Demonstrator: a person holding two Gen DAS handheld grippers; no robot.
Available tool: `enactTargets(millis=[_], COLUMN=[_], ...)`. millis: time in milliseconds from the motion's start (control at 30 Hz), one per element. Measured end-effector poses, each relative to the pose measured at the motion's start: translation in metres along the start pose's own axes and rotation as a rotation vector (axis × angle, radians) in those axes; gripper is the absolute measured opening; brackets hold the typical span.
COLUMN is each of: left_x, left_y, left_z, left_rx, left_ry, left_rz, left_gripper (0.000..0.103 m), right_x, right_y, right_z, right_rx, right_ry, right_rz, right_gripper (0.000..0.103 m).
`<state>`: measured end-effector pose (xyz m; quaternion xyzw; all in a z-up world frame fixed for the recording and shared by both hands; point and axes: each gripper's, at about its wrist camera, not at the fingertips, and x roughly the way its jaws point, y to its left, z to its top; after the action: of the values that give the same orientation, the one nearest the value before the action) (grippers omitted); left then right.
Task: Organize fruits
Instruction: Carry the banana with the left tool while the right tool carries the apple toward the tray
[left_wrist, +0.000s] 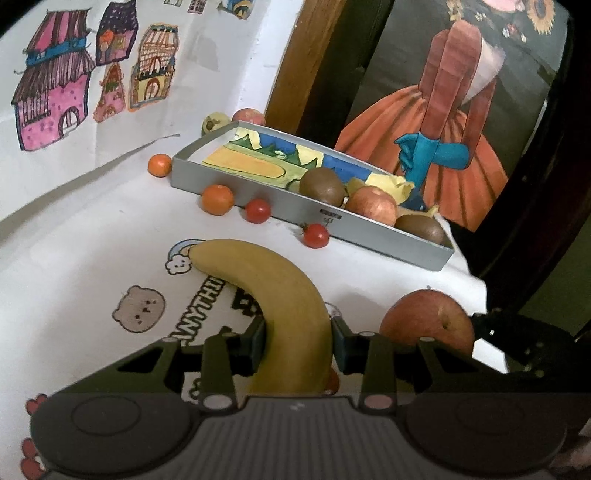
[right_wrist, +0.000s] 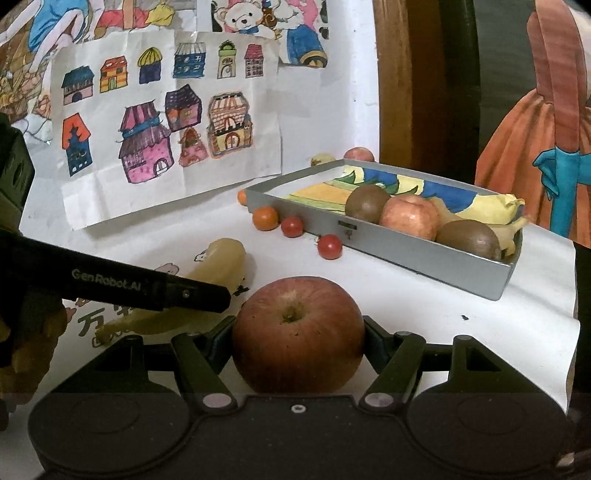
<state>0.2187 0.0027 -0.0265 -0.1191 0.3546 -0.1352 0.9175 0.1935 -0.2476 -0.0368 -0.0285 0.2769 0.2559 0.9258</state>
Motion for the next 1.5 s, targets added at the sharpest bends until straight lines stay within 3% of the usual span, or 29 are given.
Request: enactTargets(millis=[133, 800, 1200, 1500], left_x=[-0.001, -0.008, -0.01, 0.008], left_y=[0.001, -0.008, -0.015, -0.012], left_z=[0.001, 0.007, 0.044, 0.064], left_rx=[-0.039, -0.034, -0.017, -0.033], left_ry=[-0.006, -0.056, -0.146, -0.165], left_rz=[-0.029, -0.043, -0.028, -0.023], left_gripper=[0.04, 0.04, 0.041, 0.041], right_x=[-0.001, -0.001, 0.001, 0.014], right_y=[-0.003, -0.008, -0.015, -0.022], right_z=[0.001, 0.004, 0.022, 0.035], right_rx=[0.006, 0.027, 0.039, 0.039], right_ry=[-0.006, -0.016, -0.064, -0.081], right_rz=[-0.007, -0.012, -0.023, -0.028], right_gripper=[0.071, 0.071, 0.071, 0.071])
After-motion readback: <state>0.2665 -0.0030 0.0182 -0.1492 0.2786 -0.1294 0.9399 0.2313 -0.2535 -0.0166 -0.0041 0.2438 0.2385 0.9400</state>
